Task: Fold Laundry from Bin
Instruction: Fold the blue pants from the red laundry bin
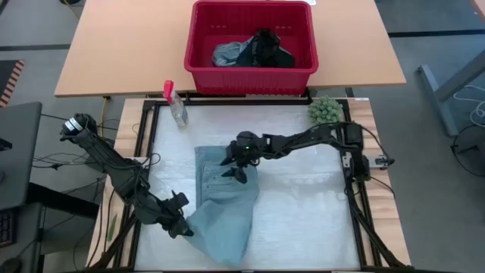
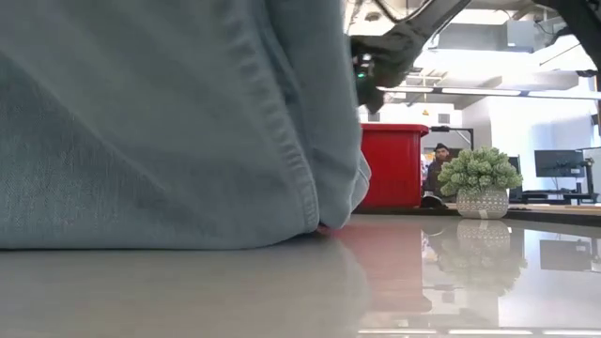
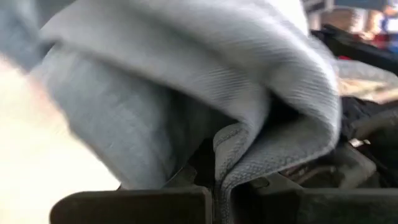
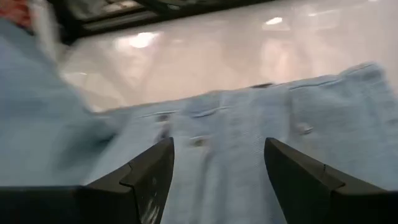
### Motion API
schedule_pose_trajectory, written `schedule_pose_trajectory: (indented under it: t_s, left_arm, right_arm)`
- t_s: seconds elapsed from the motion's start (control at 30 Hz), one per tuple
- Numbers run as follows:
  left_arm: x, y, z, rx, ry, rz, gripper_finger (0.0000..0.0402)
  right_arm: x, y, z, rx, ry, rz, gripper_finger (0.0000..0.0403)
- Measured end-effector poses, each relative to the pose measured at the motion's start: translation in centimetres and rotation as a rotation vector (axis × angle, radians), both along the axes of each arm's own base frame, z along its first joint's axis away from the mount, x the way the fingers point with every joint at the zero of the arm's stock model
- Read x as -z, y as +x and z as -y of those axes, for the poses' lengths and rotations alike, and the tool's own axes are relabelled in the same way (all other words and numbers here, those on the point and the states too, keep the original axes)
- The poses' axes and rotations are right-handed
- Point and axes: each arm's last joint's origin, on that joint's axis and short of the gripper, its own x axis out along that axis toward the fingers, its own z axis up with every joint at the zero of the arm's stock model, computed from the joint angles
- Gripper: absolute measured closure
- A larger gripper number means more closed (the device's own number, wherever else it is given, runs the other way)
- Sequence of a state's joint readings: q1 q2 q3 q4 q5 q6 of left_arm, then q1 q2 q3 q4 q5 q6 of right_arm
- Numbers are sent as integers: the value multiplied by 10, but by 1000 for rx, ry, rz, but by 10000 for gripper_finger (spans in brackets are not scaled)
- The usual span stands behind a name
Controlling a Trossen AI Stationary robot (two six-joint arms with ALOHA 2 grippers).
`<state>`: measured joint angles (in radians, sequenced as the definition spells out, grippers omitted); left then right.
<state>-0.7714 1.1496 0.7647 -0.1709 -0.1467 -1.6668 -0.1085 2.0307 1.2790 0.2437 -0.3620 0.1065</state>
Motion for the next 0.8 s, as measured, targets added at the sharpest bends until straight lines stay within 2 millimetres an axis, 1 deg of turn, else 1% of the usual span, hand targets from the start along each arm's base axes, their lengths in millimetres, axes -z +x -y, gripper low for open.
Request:
schedule_pose_trajectory:
  t_s: [0.1,0.2,0.27,0.33,0.37,0.43,0.57,0.67,0.7,0.8]
  left_arm:
    - [4,-7,4,-20,-40,-87,401]
    - [6,-11,6,-23,-75,-150,401]
    - [6,-12,6,-33,-94,-174,401]
    - [7,-12,6,-44,-103,-180,401]
    - [7,-12,6,-47,-103,-183,401]
    - [8,-12,5,-61,-106,-200,401]
    - [13,-16,2,-84,-65,-260,401]
    - [20,-19,-3,-109,12,-313,401]
    - [22,-21,-6,-123,42,-337,401]
    - [29,-26,-14,-163,113,-422,401]
  right_arm:
    - [5,15,4,59,-115,-28,127]
    - [15,28,9,96,-235,-144,127]
    - [23,31,11,103,-287,-265,127]
    - [34,29,17,127,-325,-390,127]
    - [36,27,21,148,-334,-432,127]
    - [43,18,32,219,-325,-550,127]
    - [49,-10,63,332,-200,-701,127]
    - [42,-34,82,433,-135,-726,127]
    - [37,-42,87,461,-119,-721,127]
    - [23,-62,94,503,-58,-684,127]
